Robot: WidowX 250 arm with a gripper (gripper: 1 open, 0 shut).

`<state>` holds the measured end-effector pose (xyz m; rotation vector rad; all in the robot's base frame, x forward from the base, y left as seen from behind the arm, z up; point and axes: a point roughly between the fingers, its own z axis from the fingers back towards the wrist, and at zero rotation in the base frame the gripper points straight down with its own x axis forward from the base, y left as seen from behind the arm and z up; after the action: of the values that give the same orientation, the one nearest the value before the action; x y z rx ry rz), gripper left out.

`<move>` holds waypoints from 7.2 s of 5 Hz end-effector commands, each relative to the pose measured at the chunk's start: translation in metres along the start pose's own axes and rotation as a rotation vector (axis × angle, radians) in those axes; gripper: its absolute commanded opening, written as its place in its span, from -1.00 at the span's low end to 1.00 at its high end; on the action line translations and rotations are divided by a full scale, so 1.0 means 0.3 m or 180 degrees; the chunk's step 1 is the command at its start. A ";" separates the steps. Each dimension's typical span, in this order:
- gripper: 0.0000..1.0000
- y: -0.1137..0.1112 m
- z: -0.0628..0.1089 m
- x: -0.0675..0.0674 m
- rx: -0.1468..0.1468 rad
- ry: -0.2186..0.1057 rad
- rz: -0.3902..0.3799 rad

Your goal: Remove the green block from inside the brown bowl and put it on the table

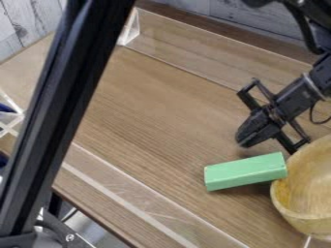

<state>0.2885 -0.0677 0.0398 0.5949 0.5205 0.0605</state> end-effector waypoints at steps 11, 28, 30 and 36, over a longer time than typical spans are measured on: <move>-1.00 0.055 -0.052 0.069 0.0444 -0.0128 0.0550; -1.00 0.157 -0.080 0.005 0.0820 0.0272 0.0855; -1.00 0.144 -0.107 0.005 0.0825 0.0220 0.0863; 1.00 0.157 0.008 -0.042 0.1487 -0.0244 0.0886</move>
<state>0.2767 -0.0297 0.0582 1.1397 0.4281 0.1523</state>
